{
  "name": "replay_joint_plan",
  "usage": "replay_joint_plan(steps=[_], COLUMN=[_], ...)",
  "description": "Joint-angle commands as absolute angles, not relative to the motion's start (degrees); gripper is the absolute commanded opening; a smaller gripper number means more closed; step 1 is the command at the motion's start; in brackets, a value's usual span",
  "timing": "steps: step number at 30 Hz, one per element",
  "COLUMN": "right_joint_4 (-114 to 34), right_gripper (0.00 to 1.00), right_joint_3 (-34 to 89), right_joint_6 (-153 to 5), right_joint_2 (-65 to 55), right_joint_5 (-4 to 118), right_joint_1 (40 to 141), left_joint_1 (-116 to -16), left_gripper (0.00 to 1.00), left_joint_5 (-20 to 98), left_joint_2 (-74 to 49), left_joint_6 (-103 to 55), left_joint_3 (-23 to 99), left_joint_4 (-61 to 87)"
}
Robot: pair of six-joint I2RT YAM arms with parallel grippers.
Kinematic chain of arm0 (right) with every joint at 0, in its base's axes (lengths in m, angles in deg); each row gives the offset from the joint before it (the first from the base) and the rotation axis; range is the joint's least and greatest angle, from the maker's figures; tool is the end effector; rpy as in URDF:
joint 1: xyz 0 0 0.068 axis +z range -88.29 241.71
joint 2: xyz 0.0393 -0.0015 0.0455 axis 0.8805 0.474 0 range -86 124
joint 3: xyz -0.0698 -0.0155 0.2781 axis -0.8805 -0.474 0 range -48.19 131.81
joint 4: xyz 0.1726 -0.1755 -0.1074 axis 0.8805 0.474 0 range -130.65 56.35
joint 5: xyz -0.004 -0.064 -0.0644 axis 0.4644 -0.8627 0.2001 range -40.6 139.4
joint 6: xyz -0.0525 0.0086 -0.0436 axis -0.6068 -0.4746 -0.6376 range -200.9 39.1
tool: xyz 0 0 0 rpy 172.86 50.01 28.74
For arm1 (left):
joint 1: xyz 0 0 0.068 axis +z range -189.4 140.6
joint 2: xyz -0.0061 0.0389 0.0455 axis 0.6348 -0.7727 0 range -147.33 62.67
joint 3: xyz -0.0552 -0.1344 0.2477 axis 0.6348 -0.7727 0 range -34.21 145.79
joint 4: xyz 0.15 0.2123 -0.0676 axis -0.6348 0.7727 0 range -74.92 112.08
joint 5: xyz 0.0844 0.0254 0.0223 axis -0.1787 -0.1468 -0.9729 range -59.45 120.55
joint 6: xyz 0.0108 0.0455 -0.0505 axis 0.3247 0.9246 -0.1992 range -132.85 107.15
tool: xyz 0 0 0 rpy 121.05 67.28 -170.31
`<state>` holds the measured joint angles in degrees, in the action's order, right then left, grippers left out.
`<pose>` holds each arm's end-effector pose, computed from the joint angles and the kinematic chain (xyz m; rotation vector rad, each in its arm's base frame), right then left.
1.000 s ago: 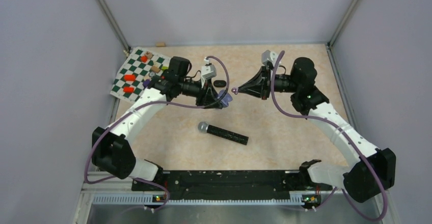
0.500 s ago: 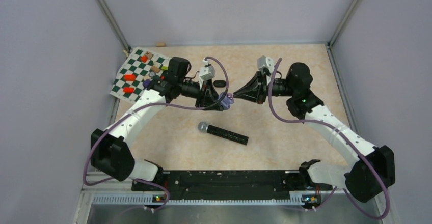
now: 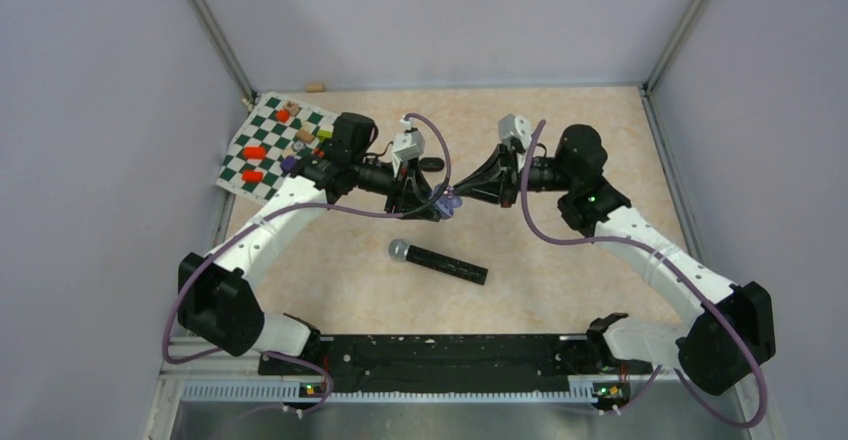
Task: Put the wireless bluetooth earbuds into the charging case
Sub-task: Place the earbud in the charging case.
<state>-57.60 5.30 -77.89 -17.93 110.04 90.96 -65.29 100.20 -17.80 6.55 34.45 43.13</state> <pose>0.2175 0.1774 0.3708 -1.1854 1.2069 1.2298 0.2517 -0.1801 0.3357 1.3407 1.5603 -1.4105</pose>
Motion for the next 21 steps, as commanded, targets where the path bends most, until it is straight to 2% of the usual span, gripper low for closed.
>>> replay_joint_plan(steps=[1, 21], right_joint_4=[-58.3, -58.9], right_gripper=[0.00, 0.01], right_joint_3=[5.4, 4.6], right_joint_6=[-80.0, -80.5], right_joint_2=[-17.8, -17.2], right_joint_5=[110.1, 109.4], right_joint_1=[92.3, 92.5], left_joint_1=[-65.6, -65.7], left_gripper=[0.00, 0.00], left_joint_5=[101.8, 100.6], left_joint_2=[-16.4, -15.7], left_joint_6=[6.8, 6.4], left_joint_3=[34.7, 33.7], left_joint_4=[41.5, 40.9])
